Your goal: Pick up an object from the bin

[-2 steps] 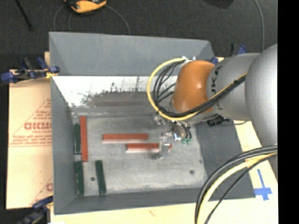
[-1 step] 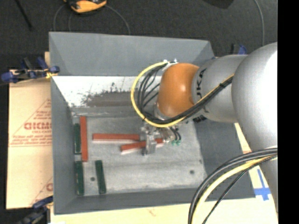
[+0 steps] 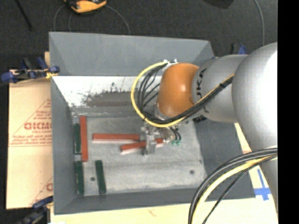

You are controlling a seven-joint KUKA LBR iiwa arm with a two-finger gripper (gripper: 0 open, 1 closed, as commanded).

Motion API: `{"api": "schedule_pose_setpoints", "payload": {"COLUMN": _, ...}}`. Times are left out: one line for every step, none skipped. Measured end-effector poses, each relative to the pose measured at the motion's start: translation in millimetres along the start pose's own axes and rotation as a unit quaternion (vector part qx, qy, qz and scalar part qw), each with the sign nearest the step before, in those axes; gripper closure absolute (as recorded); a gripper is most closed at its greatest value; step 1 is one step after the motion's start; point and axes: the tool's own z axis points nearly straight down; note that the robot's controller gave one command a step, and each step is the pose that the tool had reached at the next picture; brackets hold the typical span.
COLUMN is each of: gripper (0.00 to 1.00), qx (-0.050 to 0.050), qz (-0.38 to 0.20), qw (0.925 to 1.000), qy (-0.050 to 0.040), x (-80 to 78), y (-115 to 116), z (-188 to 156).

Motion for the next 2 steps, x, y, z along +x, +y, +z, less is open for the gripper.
{"api": "schedule_pose_setpoints", "payload": {"gripper": 1.0, "qx": 0.0, "qz": 0.0, "qw": 1.0, "qy": 0.0003, "x": 1.0, "y": 0, "z": -4}}
{"api": "schedule_pose_setpoints", "payload": {"gripper": 1.0, "qx": -0.001, "qz": 0.0, "qw": 1.0, "qy": 0.0052, "x": 3.2, "y": 0, "z": -21}}
